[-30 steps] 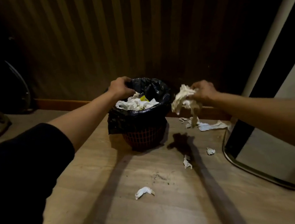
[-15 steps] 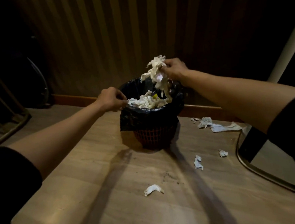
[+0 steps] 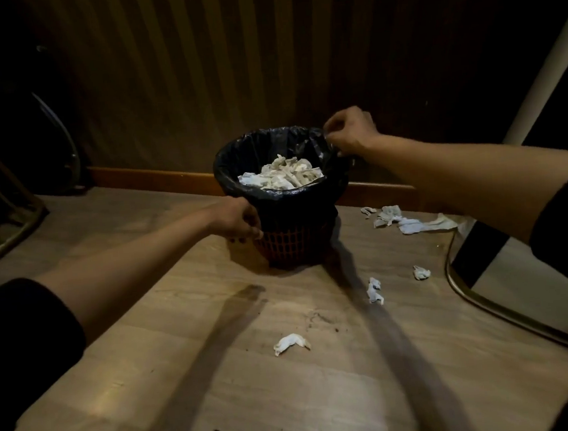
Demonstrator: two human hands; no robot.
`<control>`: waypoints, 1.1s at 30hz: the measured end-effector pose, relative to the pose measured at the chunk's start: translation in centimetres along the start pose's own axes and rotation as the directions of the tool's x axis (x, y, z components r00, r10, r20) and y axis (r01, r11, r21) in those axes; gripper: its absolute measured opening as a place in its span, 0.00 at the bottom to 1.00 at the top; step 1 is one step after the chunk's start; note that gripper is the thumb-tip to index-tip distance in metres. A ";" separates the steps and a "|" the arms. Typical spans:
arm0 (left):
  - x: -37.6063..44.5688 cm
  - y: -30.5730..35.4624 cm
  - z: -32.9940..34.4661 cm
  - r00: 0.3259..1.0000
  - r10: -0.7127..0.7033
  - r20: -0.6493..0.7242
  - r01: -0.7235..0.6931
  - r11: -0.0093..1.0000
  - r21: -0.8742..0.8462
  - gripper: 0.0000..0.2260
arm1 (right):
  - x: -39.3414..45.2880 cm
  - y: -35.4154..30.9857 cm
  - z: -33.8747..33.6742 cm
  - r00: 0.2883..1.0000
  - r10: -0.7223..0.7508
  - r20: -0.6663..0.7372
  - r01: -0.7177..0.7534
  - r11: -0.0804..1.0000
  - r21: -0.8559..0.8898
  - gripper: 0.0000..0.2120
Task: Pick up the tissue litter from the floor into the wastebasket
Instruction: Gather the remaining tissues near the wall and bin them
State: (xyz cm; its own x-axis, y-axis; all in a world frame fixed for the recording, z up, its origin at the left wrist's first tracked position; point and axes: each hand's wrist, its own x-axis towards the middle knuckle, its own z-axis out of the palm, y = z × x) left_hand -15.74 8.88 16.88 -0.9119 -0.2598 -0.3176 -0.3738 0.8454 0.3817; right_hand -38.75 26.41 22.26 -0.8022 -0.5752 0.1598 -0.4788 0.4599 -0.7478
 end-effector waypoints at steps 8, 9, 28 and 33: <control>2.3 -1.2 6.8 0.986 -0.011 0.168 0.007 1.000 0.028 0.11 | -3.3 10.1 -2.3 0.989 0.142 -0.027 -0.145 0.968 -0.206 0.07; 2.4 -1.4 8.2 0.979 -0.010 0.203 0.001 0.999 0.045 0.12 | -4.0 11.4 -1.9 0.981 0.191 0.015 -0.182 0.955 -0.235 0.06; 3.6 -4.7 24.6 0.872 0.279 0.402 -0.364 0.919 0.152 0.13 | -11.0 25.3 6.3 0.611 0.224 0.760 0.454 0.687 -0.567 0.26; 4.9 -4.4 24.5 0.863 0.323 0.388 -0.380 0.922 0.080 0.07 | -11.6 26.1 7.9 0.560 0.188 0.807 0.499 0.701 -0.509 0.21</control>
State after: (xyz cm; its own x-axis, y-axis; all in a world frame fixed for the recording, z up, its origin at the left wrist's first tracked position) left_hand -14.46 15.33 -7.59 -0.8422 0.2295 -0.4879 0.0157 0.9149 0.4034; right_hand -39.09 39.76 -4.21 -0.2509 -0.7815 -0.5712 -0.9177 0.3798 -0.1165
